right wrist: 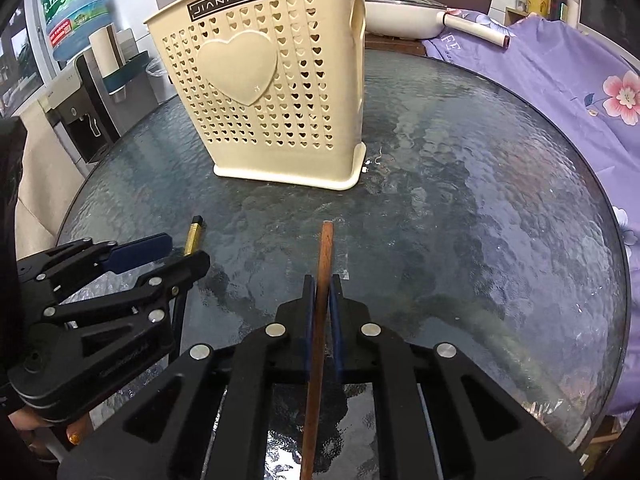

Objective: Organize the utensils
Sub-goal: 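Move both grippers back down to the black and wooden chopsticks, then grasp the black chopstick with the left gripper while the right gripper grasps the wooden chopstick, then lift both chopsticks upright and carry them over the cream holder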

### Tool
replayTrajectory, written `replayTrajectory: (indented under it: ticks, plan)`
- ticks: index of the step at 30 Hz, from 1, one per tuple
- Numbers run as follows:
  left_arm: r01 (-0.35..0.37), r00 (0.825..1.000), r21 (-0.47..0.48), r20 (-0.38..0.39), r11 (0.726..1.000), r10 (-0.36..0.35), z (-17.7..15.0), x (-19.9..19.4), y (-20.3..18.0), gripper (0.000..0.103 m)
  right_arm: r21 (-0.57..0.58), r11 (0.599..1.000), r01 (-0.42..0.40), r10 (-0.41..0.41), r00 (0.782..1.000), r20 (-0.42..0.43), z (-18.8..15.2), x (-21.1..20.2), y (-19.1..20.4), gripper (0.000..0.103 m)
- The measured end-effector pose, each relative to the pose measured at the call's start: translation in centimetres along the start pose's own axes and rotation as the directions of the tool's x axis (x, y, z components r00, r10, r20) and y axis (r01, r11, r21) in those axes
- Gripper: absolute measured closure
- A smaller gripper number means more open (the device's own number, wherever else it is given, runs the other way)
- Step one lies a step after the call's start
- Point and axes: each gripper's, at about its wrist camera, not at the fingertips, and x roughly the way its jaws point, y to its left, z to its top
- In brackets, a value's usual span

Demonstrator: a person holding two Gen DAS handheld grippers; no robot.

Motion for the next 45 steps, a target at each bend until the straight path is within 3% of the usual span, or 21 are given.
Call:
replayTrajectory:
  ticks: [6, 18, 23, 29, 35, 45]
  plan:
    - [-0.017, 1.0, 0.014, 0.013, 1.0, 0.017, 0.2, 0.2, -0.4, 0.09, 0.0, 1.0, -0.011, 0.011, 1.0, 0.001, -0.1, 0.0, 0.1, 0.095]
    - [0.044, 0.999, -0.02, 0.007, 0.999, -0.044, 0.3, 0.2, 0.0, 0.096, 0.009, 0.998, -0.059, 0.059, 0.998, 0.032, -0.2, -0.9, 0.3, 0.095]
    - [0.076, 0.997, -0.038, 0.035, 0.996, -0.075, 0.5, -1.0, 0.5, 0.096, 0.025, 0.992, -0.12, 0.119, 0.991, 0.055, 0.0, -1.5, 0.0, 0.095]
    - [0.136, 0.985, -0.059, 0.111, 0.989, -0.129, 1.1, -4.4, 1.7, 0.096, 0.045, 0.972, -0.229, 0.222, 0.968, 0.113, 0.5, -3.4, -0.2, 0.096]
    - [0.211, 0.963, -0.056, 0.184, 0.976, -0.198, 1.6, -8.2, 2.5, 0.096, 0.021, 0.95, -0.312, 0.303, 0.935, 0.187, 1.7, -7.0, -0.2, 0.096]
    - [0.258, 0.938, -0.039, 0.249, 0.965, -0.24, 2.0, -11.8, 2.8, 0.096, -0.031, 0.932, -0.362, 0.357, 0.897, 0.259, 2.8, -11.0, 0.4, 0.096]
